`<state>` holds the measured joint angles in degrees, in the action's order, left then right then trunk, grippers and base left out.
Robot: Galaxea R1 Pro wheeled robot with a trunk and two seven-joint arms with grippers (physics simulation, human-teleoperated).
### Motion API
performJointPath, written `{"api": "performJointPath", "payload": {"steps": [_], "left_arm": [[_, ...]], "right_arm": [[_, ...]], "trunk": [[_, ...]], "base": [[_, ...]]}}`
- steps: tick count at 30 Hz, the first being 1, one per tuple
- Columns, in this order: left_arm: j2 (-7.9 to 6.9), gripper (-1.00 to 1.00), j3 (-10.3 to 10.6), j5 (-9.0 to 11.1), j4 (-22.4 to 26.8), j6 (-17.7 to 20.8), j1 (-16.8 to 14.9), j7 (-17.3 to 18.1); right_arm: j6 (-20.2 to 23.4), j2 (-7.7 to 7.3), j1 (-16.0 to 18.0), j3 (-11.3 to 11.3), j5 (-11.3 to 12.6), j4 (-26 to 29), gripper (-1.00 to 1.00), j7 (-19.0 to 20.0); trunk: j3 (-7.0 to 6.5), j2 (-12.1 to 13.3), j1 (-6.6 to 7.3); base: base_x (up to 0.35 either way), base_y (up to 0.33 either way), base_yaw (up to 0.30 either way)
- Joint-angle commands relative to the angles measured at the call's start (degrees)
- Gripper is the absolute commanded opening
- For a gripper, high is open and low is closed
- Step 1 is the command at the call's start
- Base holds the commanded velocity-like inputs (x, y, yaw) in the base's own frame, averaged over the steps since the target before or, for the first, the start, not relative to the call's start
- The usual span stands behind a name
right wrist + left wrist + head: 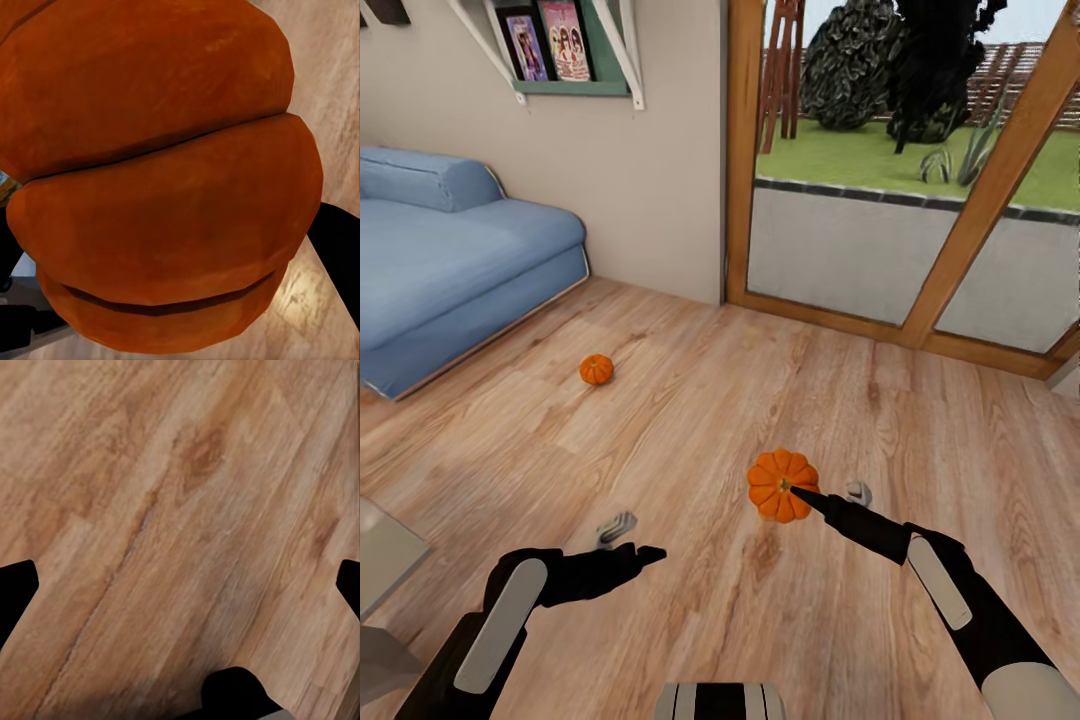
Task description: Place each of the two pumpkins and all three candles from the living room inside a cabinet in the living room (use any cabinet), then make sure every cabinet is closed, and position the cauldron so it is next to a table in the living room.
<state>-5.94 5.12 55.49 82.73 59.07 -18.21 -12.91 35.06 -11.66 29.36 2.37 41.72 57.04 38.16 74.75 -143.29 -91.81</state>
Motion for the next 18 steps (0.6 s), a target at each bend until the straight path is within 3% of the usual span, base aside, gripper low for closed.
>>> {"api": "performJointPath", "payload": {"steps": [1,5,10,18], "left_arm": [[-0.02,1.00,0.1,0.6,0.0,0.1,0.0,-0.6],[0.03,1.00,0.1,0.5,-0.2,0.0,0.0,-0.6],[0.07,1.00,0.0,0.5,-0.3,-0.1,0.0,-0.6],[0.20,1.00,0.4,0.1,-0.3,-1.6,0.0,-0.6]], "right_arm": [[0.3,-0.04,0.0,0.1,0.4,0.0,-1.00,-0.1],[0.3,-0.03,0.0,0.1,0.4,0.0,-1.00,-0.1],[0.3,-0.03,0.0,0.1,0.5,-0.1,-1.00,-0.1],[0.0,-0.03,0.0,0.0,0.3,-0.2,-1.00,-0.1]], "trunk": [[-0.19,0.0,0.03],[-1.07,0.1,0.14],[-1.97,2.1,1.24],[-2.50,2.1,1.24]], "base": [[0.000,0.000,0.000],[0.000,0.000,0.000],[0.000,0.000,0.000],[0.084,-0.064,0.000]]}}
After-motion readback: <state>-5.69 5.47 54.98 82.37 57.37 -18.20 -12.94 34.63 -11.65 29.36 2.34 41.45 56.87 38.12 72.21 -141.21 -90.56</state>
